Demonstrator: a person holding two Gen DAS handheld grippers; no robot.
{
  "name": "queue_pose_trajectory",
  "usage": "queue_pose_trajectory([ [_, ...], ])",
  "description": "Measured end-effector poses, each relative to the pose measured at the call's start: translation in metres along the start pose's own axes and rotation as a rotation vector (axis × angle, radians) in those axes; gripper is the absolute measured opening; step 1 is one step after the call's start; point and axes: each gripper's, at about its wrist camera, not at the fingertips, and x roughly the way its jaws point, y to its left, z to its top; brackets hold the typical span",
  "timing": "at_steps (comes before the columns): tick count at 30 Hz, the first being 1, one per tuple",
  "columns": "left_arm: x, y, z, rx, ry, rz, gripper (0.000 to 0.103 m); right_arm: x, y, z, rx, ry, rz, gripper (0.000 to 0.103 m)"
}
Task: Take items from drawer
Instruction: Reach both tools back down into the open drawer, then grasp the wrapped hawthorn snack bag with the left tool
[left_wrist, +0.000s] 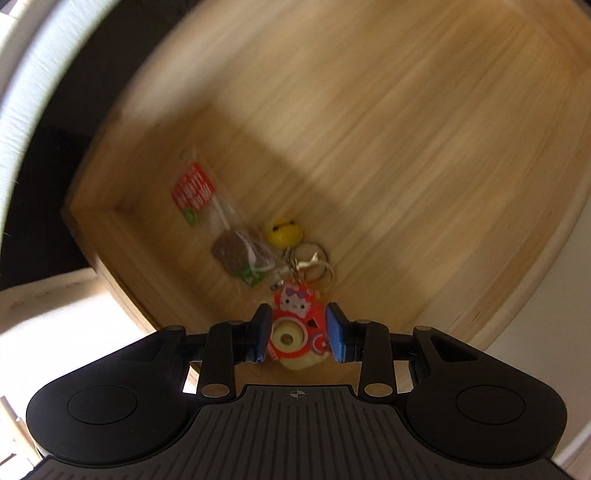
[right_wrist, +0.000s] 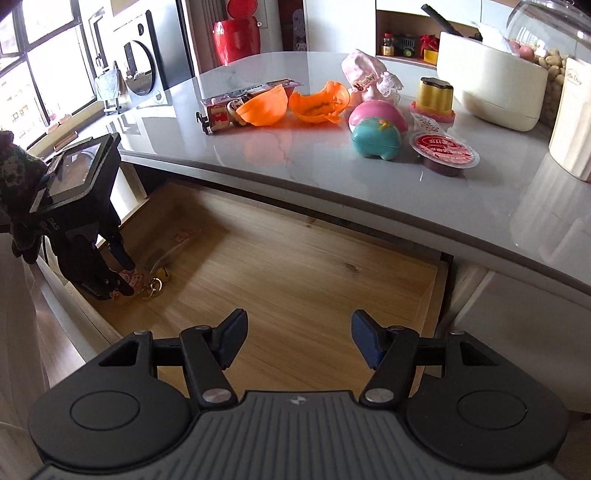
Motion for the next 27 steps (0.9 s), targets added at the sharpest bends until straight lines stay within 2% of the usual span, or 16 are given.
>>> queue_pose_trajectory([
  [3, 0.002, 0.003, 0.003, -0.015, 0.022, -0.003, 0.038, 0.004, 0.000, 0.000, 0.000, 0.012, -0.013, 0.063],
  [10, 0.007, -0.003, 0.006, 0.026, 0.061, 0.065, 0.039, 0.003, -0.002, -0.001, 0.004, 0.013, -0.022, 0.063],
  [15, 0.007, -0.011, 0.008, 0.047, 0.071, 0.108, 0.037, 0.003, -0.010, 0.001, 0.052, 0.011, -0.041, 0.063],
  [18, 0.002, -0.015, 0.009, 0.042, 0.038, 0.103, 0.037, 0.000, -0.016, 0.002, 0.087, 0.003, -0.044, 0.063],
  [22, -0.011, -0.021, 0.022, 0.028, -0.026, 0.045, 0.035, 0.000, -0.019, 0.002, 0.105, 0.002, -0.049, 0.063],
  [26, -0.032, -0.031, 0.041, 0.004, -0.152, -0.046, 0.024, 0.003, -0.019, 0.002, 0.101, 0.009, -0.055, 0.063],
  [27, -0.037, -0.034, 0.044, 0.006, -0.186, -0.074, 0.016, 0.003, -0.019, 0.002, 0.100, 0.011, -0.057, 0.063],
])
